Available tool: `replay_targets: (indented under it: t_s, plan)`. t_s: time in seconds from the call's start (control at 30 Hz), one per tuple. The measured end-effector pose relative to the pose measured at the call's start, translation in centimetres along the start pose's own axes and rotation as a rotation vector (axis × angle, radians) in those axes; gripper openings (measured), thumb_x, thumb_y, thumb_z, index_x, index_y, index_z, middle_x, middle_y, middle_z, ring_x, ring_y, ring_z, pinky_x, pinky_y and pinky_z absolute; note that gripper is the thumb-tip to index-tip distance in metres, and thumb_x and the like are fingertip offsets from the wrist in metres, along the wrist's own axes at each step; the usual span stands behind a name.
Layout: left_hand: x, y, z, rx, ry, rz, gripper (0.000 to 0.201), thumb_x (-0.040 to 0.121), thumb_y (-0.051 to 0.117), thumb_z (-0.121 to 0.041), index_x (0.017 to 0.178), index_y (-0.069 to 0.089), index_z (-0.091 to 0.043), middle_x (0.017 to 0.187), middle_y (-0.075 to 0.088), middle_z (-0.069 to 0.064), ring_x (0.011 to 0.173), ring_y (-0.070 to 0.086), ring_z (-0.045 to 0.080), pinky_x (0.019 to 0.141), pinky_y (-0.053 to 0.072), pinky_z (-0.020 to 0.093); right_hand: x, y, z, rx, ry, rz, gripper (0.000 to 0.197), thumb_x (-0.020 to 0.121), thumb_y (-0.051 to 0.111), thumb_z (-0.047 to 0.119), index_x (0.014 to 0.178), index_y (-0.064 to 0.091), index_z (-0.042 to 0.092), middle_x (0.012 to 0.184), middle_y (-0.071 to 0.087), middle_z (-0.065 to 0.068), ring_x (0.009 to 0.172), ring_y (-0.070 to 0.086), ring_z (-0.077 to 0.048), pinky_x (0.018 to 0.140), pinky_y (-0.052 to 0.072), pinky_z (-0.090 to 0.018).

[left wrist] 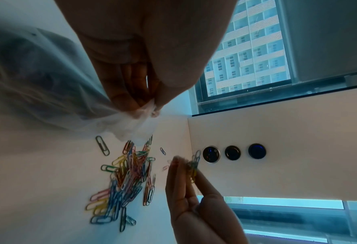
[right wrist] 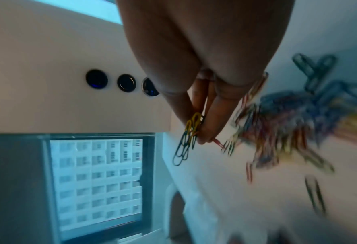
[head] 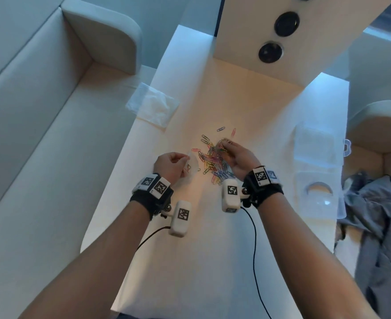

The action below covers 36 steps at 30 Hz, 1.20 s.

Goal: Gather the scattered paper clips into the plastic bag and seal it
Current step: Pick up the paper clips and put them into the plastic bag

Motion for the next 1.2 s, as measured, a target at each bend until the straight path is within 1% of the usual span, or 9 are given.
replay_targets:
  t_s: [0.13, 0.23, 0.3, 0.4, 0.5, 0.6, 0.73, 0.97, 1.2]
  plan:
    - [-0.5, 1.5, -0.8, 0.019, 0.012, 0.004, 0.013, 0.090, 0.066, -0.021, 0.091, 0.072, -0.010, 0.072, 0.071, 0.005, 0.055, 0.061, 0.017, 0.071, 0.060, 0.037, -2.9, 3.0, -2.6, 0.013, 0.075, 0.135, 0.016, 0.096, 0.051, -0.001, 0.109, 0.057, -0.007, 0.098, 0.065, -0.018, 0.089, 0.065, -0.023, 0.081, 0.057, -0.028]
    - [-0.7, 1.8, -1.3, 0.051, 0.048, -0.010, 0.010, 0.090, 0.065, -0.021, 0.085, 0.071, -0.014, 0.074, 0.072, 0.007, 0.059, 0.066, 0.022, 0.071, 0.061, 0.040, -3.6, 4.2, -4.3, -0.138, 0.069, 0.151, 0.014, 0.097, 0.048, -0.003, 0.104, 0.060, -0.004, 0.092, 0.065, -0.017, 0.081, 0.066, -0.021, 0.071, 0.060, -0.025]
    - [-0.7, 1.8, -1.3, 0.069, 0.059, -0.014, 0.009, 0.089, 0.066, -0.022, 0.082, 0.070, -0.019, 0.076, 0.073, 0.007, 0.064, 0.069, 0.025, 0.072, 0.061, 0.042, -3.6, 4.2, -4.5, -0.262, 0.040, 0.113, 0.018, 0.097, 0.047, -0.005, 0.111, 0.058, -0.007, 0.092, 0.063, -0.018, 0.078, 0.064, -0.022, 0.064, 0.059, -0.025]
    - [-1.0, 1.7, -1.2, 0.078, 0.057, -0.014, 0.009, 0.089, 0.066, -0.022, 0.082, 0.069, -0.020, 0.078, 0.073, 0.007, 0.067, 0.071, 0.024, 0.074, 0.061, 0.044, -3.7, 4.5, -4.6, -0.494, 0.015, 0.091, 0.033, 0.090, 0.050, -0.008, 0.123, 0.054, -0.007, 0.102, 0.062, -0.021, 0.085, 0.063, -0.025, 0.076, 0.058, -0.034]
    - [-1.2, 1.8, -1.3, 0.047, 0.047, -0.016, 0.008, 0.090, 0.066, -0.021, 0.084, 0.070, -0.016, 0.076, 0.072, 0.007, 0.062, 0.068, 0.022, 0.075, 0.061, 0.043, -4.0, 4.8, -3.6, -0.925, -0.139, 0.079, 0.041, 0.077, 0.067, 0.006, 0.118, 0.064, 0.005, 0.107, 0.070, -0.013, 0.098, 0.067, -0.026, 0.090, 0.055, -0.044]
    - [-1.6, 2.0, -1.6, 0.037, 0.058, -0.015, 0.010, 0.091, 0.065, -0.019, 0.088, 0.071, -0.011, 0.075, 0.072, 0.007, 0.062, 0.067, 0.022, 0.074, 0.061, 0.041, -4.9, 5.7, -1.8, -1.297, -0.337, 0.025, 0.022, 0.084, 0.066, 0.012, 0.105, 0.071, 0.009, 0.099, 0.072, -0.008, 0.092, 0.066, -0.022, 0.081, 0.053, -0.030]
    - [-1.9, 2.4, -1.9, 0.038, 0.093, 0.017, 0.009, 0.090, 0.064, -0.016, 0.083, 0.068, -0.017, 0.082, 0.074, 0.010, 0.076, 0.072, 0.028, 0.078, 0.060, 0.043, -5.3, 7.0, -0.8, -1.630, -0.497, 0.001, 0.019, 0.088, 0.062, 0.013, 0.103, 0.072, 0.007, 0.101, 0.071, -0.010, 0.096, 0.065, -0.025, 0.085, 0.052, -0.031]
    - [-1.6, 2.5, -1.9, 0.029, 0.094, 0.046, 0.012, 0.092, 0.062, -0.013, 0.083, 0.068, -0.017, 0.076, 0.072, 0.012, 0.064, 0.067, 0.026, 0.081, 0.059, 0.051, -4.7, 7.0, -1.5, -1.687, -0.394, 0.123, 0.021, 0.092, 0.057, 0.011, 0.104, 0.074, 0.009, 0.101, 0.072, -0.009, 0.095, 0.066, -0.024, 0.084, 0.053, -0.030]
    - [-1.1, 2.6, -1.8, 0.027, 0.109, 0.070, 0.012, 0.092, 0.062, -0.014, 0.083, 0.069, -0.019, 0.081, 0.073, 0.011, 0.072, 0.070, 0.031, 0.080, 0.059, 0.053, -5.0, 7.3, -0.9, -1.687, -0.523, 0.165, 0.011, 0.086, 0.068, 0.015, 0.087, 0.078, 0.013, 0.085, 0.075, -0.003, 0.075, 0.065, -0.012, 0.084, 0.055, -0.028]
Point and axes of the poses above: each hand's wrist, its own x-axis towards the middle knuckle, its own y-axis out of the palm, z = x × y, the point moved 8 cm from there along x, towards the middle knuckle
